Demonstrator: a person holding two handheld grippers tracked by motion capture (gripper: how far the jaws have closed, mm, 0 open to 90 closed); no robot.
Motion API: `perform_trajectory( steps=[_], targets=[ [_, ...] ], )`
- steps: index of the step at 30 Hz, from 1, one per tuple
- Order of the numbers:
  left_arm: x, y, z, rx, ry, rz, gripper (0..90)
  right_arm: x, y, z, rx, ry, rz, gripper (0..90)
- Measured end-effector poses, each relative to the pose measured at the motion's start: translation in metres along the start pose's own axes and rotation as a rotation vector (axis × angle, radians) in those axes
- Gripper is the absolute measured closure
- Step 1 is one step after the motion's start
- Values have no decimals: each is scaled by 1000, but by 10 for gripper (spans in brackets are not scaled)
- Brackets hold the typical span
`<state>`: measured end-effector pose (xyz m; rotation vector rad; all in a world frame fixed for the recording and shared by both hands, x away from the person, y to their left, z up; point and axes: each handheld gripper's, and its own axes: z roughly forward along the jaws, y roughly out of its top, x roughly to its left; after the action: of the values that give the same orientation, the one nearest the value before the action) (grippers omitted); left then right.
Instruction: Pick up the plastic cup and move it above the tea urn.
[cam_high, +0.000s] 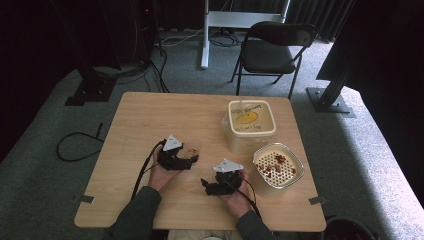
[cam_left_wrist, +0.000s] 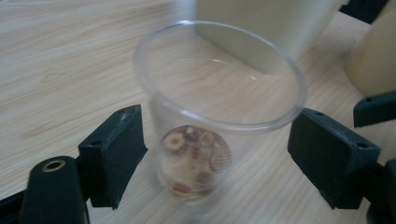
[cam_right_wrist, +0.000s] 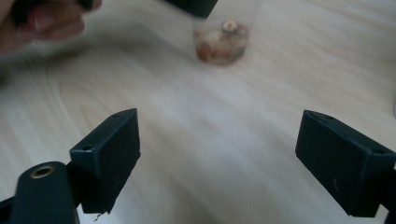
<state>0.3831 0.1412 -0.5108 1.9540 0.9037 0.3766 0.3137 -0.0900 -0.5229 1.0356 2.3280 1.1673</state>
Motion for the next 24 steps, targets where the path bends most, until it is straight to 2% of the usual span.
perform_trajectory(
  steps=[4, 10, 15, 19, 21, 24],
  targets=[
    [4, -3, -7, -5, 4, -14, 180, -6, 8, 8, -11, 20, 23, 144],
    [5, -15, -31, -28, 14, -25, 180, -10, 13, 24, -3, 4, 22, 148],
    [10, -28, -52, -27, 64, -47, 180, -8, 17, 32, 5, -5, 2, 151],
    [17, -36, -69, -40, 103, -75, 181, -7, 23, 34, -15, 3, 5, 151],
    [20, -40, -73, -44, 119, -89, 181, -7, 26, 35, -24, 3, 7, 152],
    [26, -42, -74, -44, 122, -109, 181, -7, 28, 35, -38, 8, 6, 165]
  ],
)
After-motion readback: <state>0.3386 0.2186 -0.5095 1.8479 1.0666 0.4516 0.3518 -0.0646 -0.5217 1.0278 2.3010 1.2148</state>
